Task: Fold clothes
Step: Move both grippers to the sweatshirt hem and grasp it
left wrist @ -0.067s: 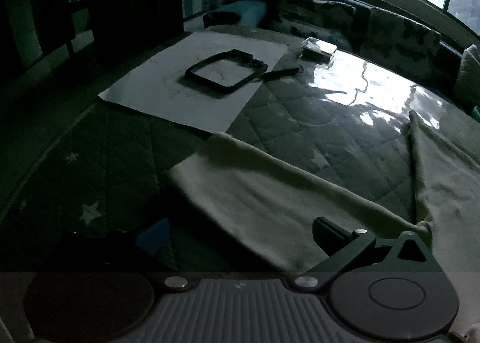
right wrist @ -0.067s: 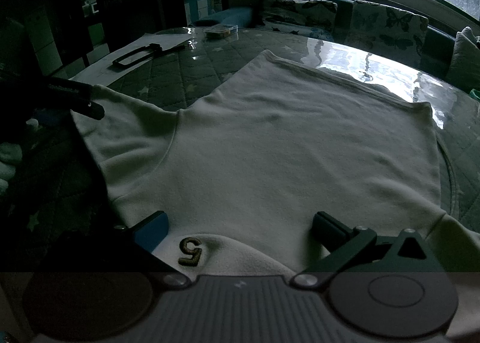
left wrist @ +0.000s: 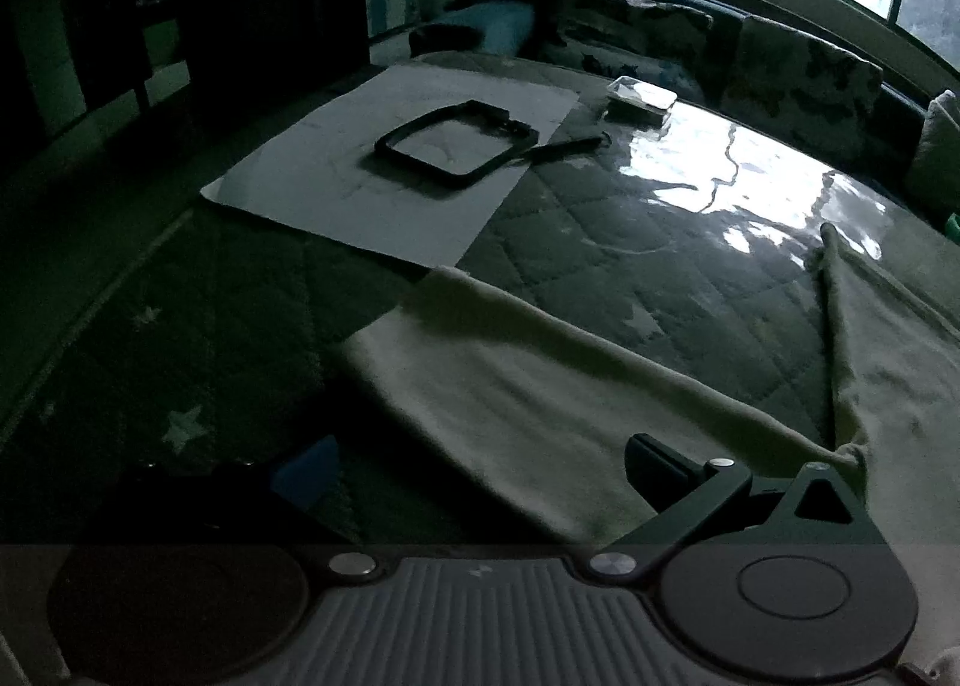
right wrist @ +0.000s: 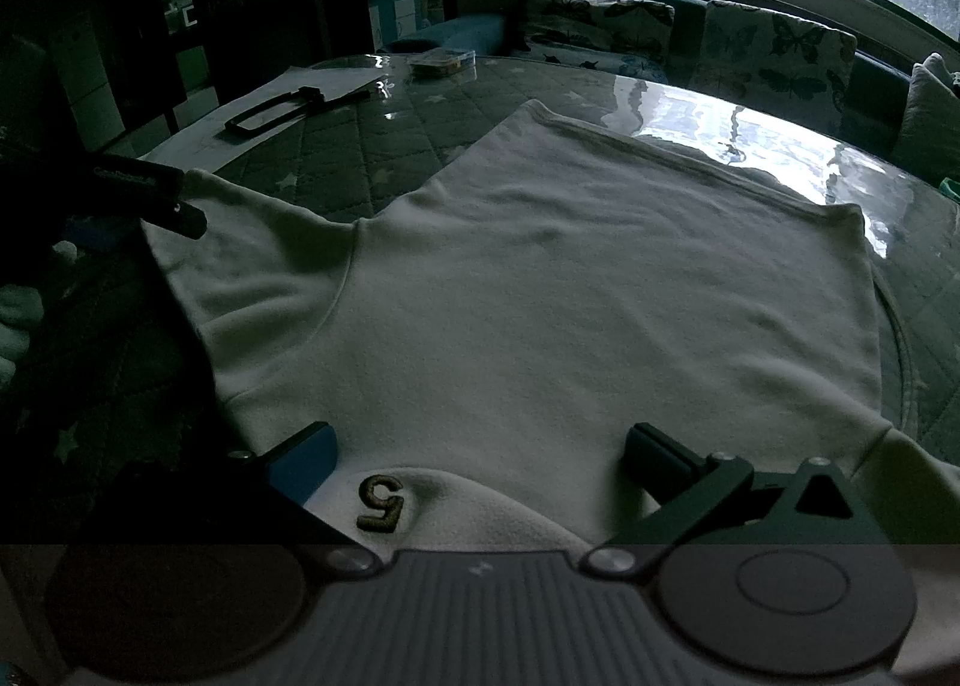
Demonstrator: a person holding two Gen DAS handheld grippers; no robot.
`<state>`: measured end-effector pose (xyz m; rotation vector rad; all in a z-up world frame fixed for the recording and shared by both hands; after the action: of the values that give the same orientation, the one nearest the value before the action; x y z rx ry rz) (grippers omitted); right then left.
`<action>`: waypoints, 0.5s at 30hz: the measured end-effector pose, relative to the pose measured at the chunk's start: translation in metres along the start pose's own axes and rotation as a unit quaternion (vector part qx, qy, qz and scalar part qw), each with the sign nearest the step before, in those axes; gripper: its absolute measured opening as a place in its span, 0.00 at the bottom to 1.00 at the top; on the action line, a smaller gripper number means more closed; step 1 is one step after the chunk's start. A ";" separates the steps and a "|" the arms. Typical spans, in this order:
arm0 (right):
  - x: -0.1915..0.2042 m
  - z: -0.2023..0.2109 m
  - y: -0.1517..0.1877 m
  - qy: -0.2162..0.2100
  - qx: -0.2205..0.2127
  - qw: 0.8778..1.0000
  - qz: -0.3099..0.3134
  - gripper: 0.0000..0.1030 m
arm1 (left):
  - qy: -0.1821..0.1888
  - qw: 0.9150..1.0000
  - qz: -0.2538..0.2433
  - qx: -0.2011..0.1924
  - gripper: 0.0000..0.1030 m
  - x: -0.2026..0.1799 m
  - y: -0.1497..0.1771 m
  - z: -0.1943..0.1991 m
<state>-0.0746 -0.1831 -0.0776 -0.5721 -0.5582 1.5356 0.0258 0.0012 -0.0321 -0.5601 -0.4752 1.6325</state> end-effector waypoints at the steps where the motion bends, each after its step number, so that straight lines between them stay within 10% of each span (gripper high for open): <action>1: 0.000 0.000 0.000 0.001 0.001 1.000 0.000 1.00 | 0.000 1.000 0.003 0.001 1.00 0.002 -0.001 0.001; 15: -0.001 0.004 -0.003 -0.004 -0.004 1.000 0.003 0.95 | -0.011 0.999 0.037 -0.004 0.84 0.022 -0.010 -0.004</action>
<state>-0.0753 -0.1842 -0.0724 -0.5743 -0.5688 1.5432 0.0335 0.0238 -0.0312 -0.5722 -0.4816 1.7086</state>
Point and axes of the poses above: each gripper's, at about its wrist camera, not at the fingertips, and z roughly against the way its jaws point, x to its left, y to its underside, the point moved 4 cm from there along -z, roughly the way its jaws point, and after that the axes turned 7 degrees about z, right-handed, at the moved point
